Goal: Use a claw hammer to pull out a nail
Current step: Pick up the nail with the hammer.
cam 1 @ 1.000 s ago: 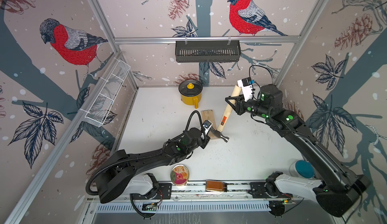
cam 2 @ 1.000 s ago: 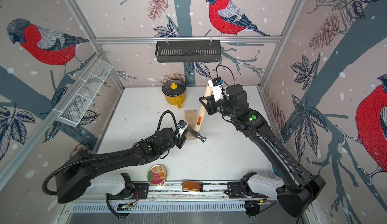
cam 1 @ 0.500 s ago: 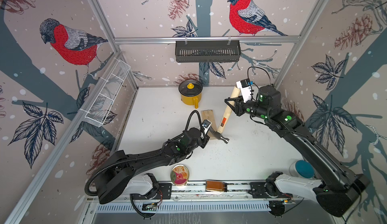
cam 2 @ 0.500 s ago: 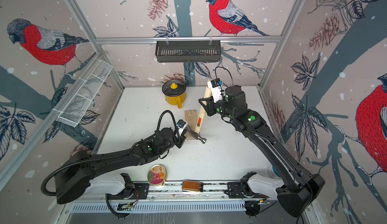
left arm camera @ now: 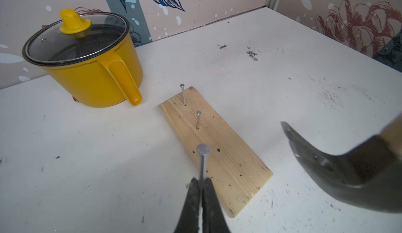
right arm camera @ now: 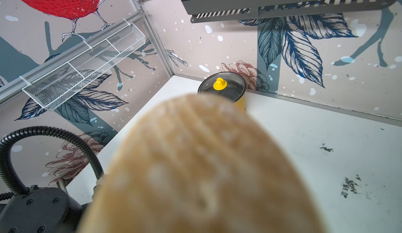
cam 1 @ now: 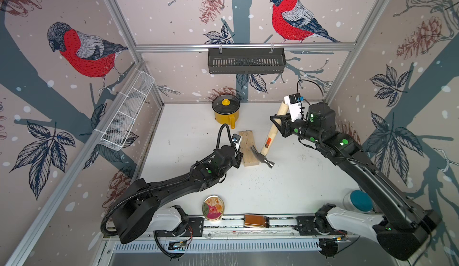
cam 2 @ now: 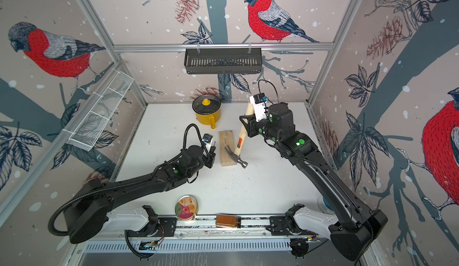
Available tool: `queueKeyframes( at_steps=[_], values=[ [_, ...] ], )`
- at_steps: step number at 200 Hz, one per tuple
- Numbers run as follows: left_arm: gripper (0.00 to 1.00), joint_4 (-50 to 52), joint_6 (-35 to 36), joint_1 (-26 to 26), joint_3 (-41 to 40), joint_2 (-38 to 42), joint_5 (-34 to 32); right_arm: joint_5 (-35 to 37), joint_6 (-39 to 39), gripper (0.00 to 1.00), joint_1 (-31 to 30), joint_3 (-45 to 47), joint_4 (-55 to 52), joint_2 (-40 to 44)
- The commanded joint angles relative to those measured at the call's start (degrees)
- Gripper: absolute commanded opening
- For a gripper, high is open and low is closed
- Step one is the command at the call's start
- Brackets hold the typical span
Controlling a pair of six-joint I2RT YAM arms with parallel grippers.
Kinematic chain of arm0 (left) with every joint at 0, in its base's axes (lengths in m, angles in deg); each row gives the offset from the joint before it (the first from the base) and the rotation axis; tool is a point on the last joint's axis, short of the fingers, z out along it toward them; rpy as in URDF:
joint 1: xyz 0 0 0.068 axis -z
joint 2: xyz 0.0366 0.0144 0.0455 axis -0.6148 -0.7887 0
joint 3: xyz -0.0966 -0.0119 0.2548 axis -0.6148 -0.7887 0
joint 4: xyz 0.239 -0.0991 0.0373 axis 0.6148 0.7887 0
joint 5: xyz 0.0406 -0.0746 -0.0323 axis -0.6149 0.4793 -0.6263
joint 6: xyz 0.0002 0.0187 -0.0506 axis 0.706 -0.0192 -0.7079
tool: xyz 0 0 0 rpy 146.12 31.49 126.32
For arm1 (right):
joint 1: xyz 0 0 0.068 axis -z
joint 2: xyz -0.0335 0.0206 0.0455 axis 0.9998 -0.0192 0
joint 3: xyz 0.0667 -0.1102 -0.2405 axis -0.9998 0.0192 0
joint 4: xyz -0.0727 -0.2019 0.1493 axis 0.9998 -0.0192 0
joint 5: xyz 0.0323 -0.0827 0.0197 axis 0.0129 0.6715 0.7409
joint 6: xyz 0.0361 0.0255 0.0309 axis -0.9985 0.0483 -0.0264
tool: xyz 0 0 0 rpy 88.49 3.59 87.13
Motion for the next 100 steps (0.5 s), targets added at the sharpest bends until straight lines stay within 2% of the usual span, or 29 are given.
queueKeyframes(
  at_steps=[1, 58, 100],
  values=[
    [0.00, 3.80, -4.25, -1.11, 2.02, -1.27, -0.92, 2.06, -0.62, 0.00, -0.07, -0.38, 3.11, 0.72],
    [0.00, 12.02, -10.63, -5.63, 6.48, -5.92, 2.92, 5.35, -0.47, 0.00, -0.03, -0.06, 2.76, 1.48],
    [0.00, 15.33, -12.26, -7.11, 7.74, -9.92, 5.90, 6.20, -0.51, 0.00, -0.07, 0.23, 2.80, 1.14]
  ],
)
